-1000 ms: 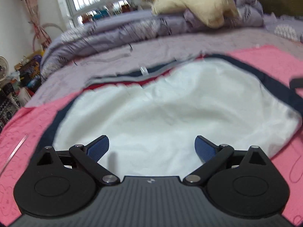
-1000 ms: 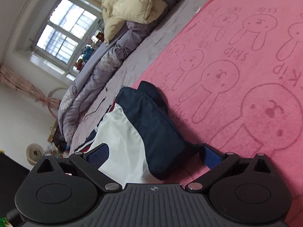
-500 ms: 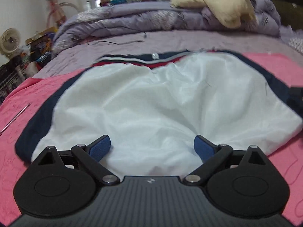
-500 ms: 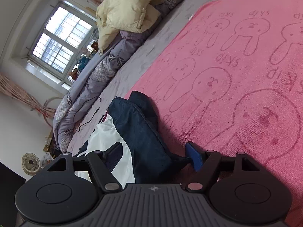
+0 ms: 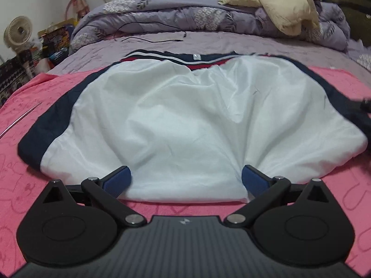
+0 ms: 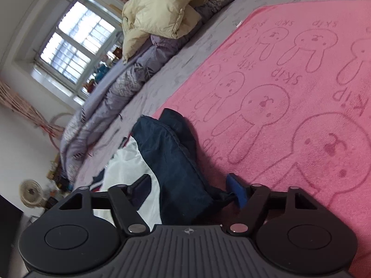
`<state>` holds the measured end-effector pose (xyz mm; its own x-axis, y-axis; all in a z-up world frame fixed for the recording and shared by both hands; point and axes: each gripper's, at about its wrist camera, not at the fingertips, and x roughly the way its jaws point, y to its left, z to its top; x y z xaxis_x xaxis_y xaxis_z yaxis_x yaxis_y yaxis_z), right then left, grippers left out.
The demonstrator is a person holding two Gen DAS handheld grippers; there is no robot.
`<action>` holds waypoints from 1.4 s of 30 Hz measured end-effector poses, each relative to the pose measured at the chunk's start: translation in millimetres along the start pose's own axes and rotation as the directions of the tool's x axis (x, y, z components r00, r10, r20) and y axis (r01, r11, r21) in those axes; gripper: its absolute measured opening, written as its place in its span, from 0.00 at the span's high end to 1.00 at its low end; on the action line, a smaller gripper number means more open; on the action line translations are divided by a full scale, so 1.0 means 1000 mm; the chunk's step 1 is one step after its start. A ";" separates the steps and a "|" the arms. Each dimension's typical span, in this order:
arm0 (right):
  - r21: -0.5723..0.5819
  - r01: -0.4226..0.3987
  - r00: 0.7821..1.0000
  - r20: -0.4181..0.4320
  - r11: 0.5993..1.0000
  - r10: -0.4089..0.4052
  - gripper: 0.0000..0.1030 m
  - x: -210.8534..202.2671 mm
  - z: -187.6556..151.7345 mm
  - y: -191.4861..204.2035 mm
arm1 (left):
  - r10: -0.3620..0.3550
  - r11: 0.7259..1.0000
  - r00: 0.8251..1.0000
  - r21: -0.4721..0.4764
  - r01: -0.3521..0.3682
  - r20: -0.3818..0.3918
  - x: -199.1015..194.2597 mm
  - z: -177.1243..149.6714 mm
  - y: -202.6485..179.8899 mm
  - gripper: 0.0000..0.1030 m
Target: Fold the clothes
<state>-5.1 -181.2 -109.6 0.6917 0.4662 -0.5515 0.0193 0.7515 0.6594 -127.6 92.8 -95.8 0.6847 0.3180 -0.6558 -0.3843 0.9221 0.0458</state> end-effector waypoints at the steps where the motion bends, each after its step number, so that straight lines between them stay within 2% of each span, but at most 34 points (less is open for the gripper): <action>1: -0.043 0.043 0.999 -0.004 0.998 -0.043 0.38 -0.004 0.000 0.005 | 0.018 1.000 0.999 -0.013 -0.018 0.031 -0.009 -0.001 0.003 0.00; 2: -0.133 0.105 0.994 0.015 0.985 -0.104 0.37 -0.010 -0.002 0.016 | 0.046 0.999 0.997 0.000 -0.046 0.057 -0.015 -0.004 0.004 0.00; 3: -0.258 0.170 0.985 0.065 0.951 -0.159 0.37 -0.018 -0.007 0.030 | 0.074 0.997 0.994 0.021 -0.076 0.081 -0.020 -0.007 0.005 0.00; 4: -0.395 0.210 0.977 0.128 0.894 -0.173 0.33 -0.026 -0.016 0.048 | 0.088 0.994 0.992 0.053 -0.093 0.085 -0.019 -0.010 0.003 0.01; 5: -0.525 0.208 0.976 0.166 0.825 -0.141 0.30 -0.032 -0.028 0.066 | 0.092 0.991 0.993 0.088 -0.098 0.075 -0.015 -0.014 0.001 0.00; 6: -0.635 0.171 0.983 0.164 0.753 -0.085 0.24 -0.035 -0.040 0.083 | 0.089 0.991 0.994 0.095 -0.095 0.066 -0.011 -0.016 0.001 0.00; 8: -0.792 0.063 0.996 0.085 0.607 0.007 0.17 -0.030 -0.062 0.115 | 0.082 0.992 0.995 0.091 -0.086 0.051 -0.006 -0.019 0.001 0.00; 11: -0.923 -0.059 0.996 -0.031 0.381 0.080 0.08 -0.008 -0.090 0.155 | 0.031 0.998 0.999 0.063 -0.032 0.015 -0.001 -0.017 0.010 0.00; 12: -0.945 -0.066 0.996 -0.044 0.321 0.074 0.08 0.004 -0.095 0.165 | 0.009 0.999 1.000 0.045 -0.009 0.005 -0.002 -0.017 0.014 0.01; 13: -0.963 -0.059 0.998 -0.047 0.263 0.051 0.08 0.018 -0.099 0.175 | -0.010 1.000 1.000 0.030 0.010 0.019 -0.008 -0.014 0.017 0.05; 14: -0.977 -0.044 0.999 -0.041 0.209 0.018 0.08 0.033 -0.100 0.183 | -0.028 0.999 0.999 0.016 0.028 0.043 -0.015 -0.011 0.019 0.06; 16: -0.989 -0.058 0.997 -0.064 0.134 -0.040 0.08 0.055 -0.100 0.194 | -0.022 0.997 0.997 0.074 0.016 0.076 -0.017 -0.006 0.011 0.05; 17: -0.989 -0.093 0.992 -0.102 0.118 -0.069 0.07 0.066 -0.098 0.199 | -0.026 0.996 0.997 0.090 0.019 0.075 -0.013 -0.007 0.008 0.04; 18: -0.987 -0.115 0.987 -0.126 0.110 -0.100 0.08 0.076 -0.097 0.200 | -0.035 0.995 0.997 0.100 0.028 0.069 -0.007 -0.009 0.006 0.00; 21: -0.989 -0.102 0.977 -0.119 0.105 -0.175 0.09 0.108 -0.093 0.207 | -0.052 0.993 0.997 0.111 0.046 0.054 0.003 -0.013 0.002 0.00; 23: -0.993 -0.039 0.977 -0.062 0.114 -0.203 0.09 0.130 -0.089 0.213 | -0.060 0.992 0.997 0.109 0.055 0.046 0.005 -0.014 0.002 0.00; 26: -0.986 0.033 0.972 -0.006 0.161 -0.233 0.07 0.165 -0.074 0.227 | -0.073 0.992 0.997 0.107 0.069 0.034 0.007 -0.016 0.002 0.00; 30: -0.971 0.097 0.963 0.036 0.219 -0.269 0.00 0.214 -0.053 0.244 | -0.087 0.991 0.996 0.104 0.084 0.021 0.010 -0.018 0.002 0.00; 33: -0.938 0.068 0.956 -0.036 0.340 -0.291 0.00 0.245 -0.030 0.247 | -0.091 0.991 0.996 0.100 0.089 0.022 0.009 -0.019 0.003 0.00; 35: -0.891 0.051 0.956 -0.087 0.451 -0.280 0.00 0.247 -0.014 0.242 | -0.096 0.991 0.995 0.097 0.093 0.021 0.009 -0.020 0.003 0.00; 36: -0.877 0.057 0.955 -0.092 0.478 -0.281 0.00 0.244 -0.010 0.240 | -0.098 0.991 0.995 0.095 0.096 0.020 0.009 -0.020 0.004 0.00; 38: -0.866 0.059 0.960 -0.088 0.497 -0.266 0.04 0.226 -0.006 0.236 | -0.102 0.991 0.995 0.092 0.099 0.020 0.009 -0.020 0.005 0.00; 42: -0.872 0.039 0.980 -0.063 0.488 -0.190 0.03 0.149 -0.009 0.216 | -0.103 0.991 0.994 0.091 0.101 0.022 0.009 -0.019 0.006 0.00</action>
<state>95.9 54.5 -54.0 0.6287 0.3431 -0.6978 -0.5934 0.7917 -0.1453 -135.5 96.6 -115.7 0.7343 0.2259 -0.6401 -0.2556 0.9656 0.0475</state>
